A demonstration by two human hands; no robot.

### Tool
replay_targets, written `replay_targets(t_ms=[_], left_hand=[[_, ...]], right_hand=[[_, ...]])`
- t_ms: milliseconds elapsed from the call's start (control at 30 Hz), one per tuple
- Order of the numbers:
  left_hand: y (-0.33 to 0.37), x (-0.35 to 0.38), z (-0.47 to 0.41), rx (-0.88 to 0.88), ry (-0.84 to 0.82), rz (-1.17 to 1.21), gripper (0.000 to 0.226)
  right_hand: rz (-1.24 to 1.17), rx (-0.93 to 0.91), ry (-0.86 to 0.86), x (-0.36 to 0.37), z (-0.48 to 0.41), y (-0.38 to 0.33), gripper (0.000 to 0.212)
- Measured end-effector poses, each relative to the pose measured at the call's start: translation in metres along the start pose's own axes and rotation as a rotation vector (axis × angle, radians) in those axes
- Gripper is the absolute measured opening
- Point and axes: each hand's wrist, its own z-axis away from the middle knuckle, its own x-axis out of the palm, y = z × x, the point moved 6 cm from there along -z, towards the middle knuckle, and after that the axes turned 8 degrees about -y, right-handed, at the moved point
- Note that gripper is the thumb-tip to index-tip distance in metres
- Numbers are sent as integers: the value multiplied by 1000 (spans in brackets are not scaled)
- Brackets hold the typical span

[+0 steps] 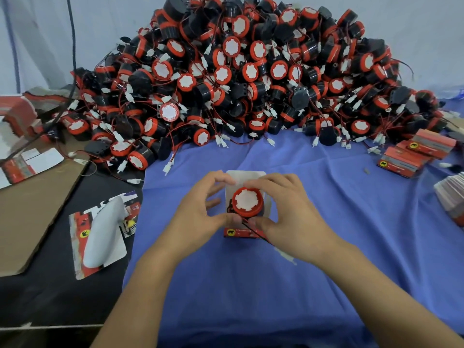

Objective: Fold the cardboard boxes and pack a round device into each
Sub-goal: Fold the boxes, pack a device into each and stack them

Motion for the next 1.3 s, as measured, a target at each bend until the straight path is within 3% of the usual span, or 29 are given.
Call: replay_targets(t_ms=[100,200,333,433,533,667,767,867,933,1000,1100,1200,1300], left_hand=[[-9,3,-3,-39,-21,-52,53],[-14,6,-4,-48,-52,-102,47],[-12,5,-4,-22,-77,-176,55],[-10,6,-7,-32,-90,-285,41],[-9,8,-9,-56,-99,-365,24],[-7,10,-9,-88,-120,-499,10],[-7,14,-10,-117,-132,-585,9],[-6,16,-10,-118,-120,-647,9],[-6,16,-13,-123,-95,-647,12],[-6,17,-16,-137,-61,-637,18],[-7,20,-21,-155,-29,-618,18],[-9,20,-21,-180,-23,-571,9],[-8,22,-22,-179,-51,-532,17]], right_hand=[[100,-16,4,8,-2,1,63],[167,15,23,15,-2,5,45],[239,41,68,16,-2,6,26],[345,38,48,20,0,2,14],[395,33,-49,29,3,4,18],[133,66,-100,23,7,7,27],[-31,179,49,4,31,6,17],[-66,312,-158,18,65,3,50],[-199,320,-257,33,77,-4,45],[-347,313,-118,29,74,-5,19],[-518,277,69,12,66,-3,30],[-666,237,12,10,57,-8,23],[-482,263,117,0,47,1,19]])
